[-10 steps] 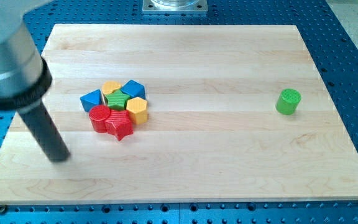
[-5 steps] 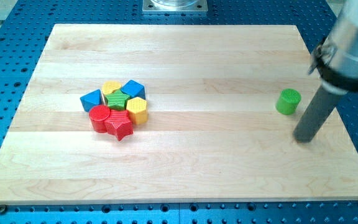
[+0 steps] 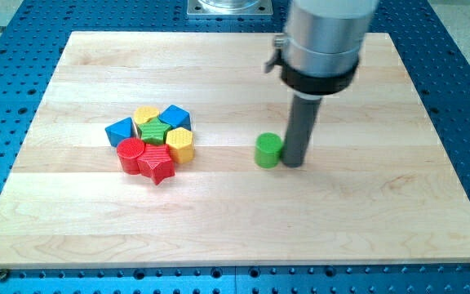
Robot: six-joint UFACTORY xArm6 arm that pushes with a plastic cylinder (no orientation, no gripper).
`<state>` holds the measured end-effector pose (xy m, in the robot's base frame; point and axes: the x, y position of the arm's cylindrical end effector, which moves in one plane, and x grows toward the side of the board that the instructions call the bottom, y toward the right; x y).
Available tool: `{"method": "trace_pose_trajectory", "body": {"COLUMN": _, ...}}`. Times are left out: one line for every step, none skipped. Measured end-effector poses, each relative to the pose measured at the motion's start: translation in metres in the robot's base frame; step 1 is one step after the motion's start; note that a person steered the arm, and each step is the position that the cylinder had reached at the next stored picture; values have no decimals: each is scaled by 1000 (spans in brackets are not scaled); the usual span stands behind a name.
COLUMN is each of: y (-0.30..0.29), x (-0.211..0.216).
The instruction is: Move the green circle left to the red circle
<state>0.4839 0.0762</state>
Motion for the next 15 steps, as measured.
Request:
{"method": "trace_pose_trajectory", "body": {"y": 8, "x": -13}}
{"method": "trace_pose_trajectory", "body": {"y": -34, "x": 5}}
{"method": "trace_pose_trajectory", "body": {"y": -32, "x": 2}}
{"method": "trace_pose_trajectory", "body": {"y": -42, "x": -34}}
{"method": "trace_pose_trajectory", "body": {"y": -78, "x": -2}}
{"method": "trace_pose_trajectory", "body": {"y": -115, "x": 17}}
{"method": "trace_pose_trajectory", "body": {"y": -123, "x": 30}}
{"method": "trace_pose_trajectory", "body": {"y": -64, "x": 49}}
{"method": "trace_pose_trajectory", "body": {"y": -4, "x": 39}}
{"method": "trace_pose_trajectory", "body": {"y": -14, "x": 77}}
{"method": "trace_pose_trajectory", "body": {"y": -85, "x": 68}}
{"method": "trace_pose_trajectory", "body": {"y": -108, "x": 83}}
{"method": "trace_pose_trajectory", "body": {"y": -68, "x": 84}}
{"method": "trace_pose_trajectory", "body": {"y": -156, "x": 95}}
{"method": "trace_pose_trajectory", "body": {"y": -189, "x": 105}}
